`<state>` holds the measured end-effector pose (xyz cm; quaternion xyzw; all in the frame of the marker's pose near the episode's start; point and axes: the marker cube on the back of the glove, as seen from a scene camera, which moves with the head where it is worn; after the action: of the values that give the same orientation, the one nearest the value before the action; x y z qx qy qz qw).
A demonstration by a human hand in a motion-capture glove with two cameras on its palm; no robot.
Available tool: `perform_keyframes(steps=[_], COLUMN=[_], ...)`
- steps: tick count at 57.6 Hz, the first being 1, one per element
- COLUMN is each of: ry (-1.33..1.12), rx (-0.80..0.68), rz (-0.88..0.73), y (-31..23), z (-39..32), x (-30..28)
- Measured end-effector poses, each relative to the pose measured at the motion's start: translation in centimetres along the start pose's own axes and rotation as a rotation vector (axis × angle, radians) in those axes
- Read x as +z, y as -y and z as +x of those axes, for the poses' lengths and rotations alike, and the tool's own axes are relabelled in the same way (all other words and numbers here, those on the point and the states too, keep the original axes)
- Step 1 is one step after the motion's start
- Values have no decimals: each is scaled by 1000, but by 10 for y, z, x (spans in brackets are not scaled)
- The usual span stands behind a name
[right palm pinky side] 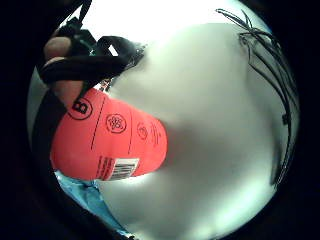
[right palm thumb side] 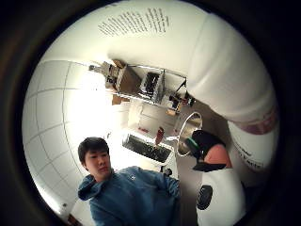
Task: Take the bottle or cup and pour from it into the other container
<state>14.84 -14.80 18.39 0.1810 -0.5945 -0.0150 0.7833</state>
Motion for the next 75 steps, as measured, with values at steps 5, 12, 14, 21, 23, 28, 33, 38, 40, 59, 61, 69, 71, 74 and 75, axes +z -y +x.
perform_keyframes(steps=[5,12,14,21,23,28,33,38,40,59,61,69,71,74,75], ry=[18,65,68,47,36,-18,-74,-145,-197,-640,-694,-984,-1061,-1194,-1244], rx=[4,10,12,20,22,11,-9,-31,-43,-38,-31,-37,-47,-65,-76], rz=[29,75,83,97,87,34,-6,-59,-76,-308,-345,-493,-550,-630,-655], y=[1,3,3,6,6,9,15,23,27,47,48,57,58,59,59], z=[1,-1,-1,-3,-5,-16,-33,-54,-61,-128,-135,-159,-165,-171,-173], x=[1,5,6,11,13,20,26,29,31,56,63,86,92,102,105])
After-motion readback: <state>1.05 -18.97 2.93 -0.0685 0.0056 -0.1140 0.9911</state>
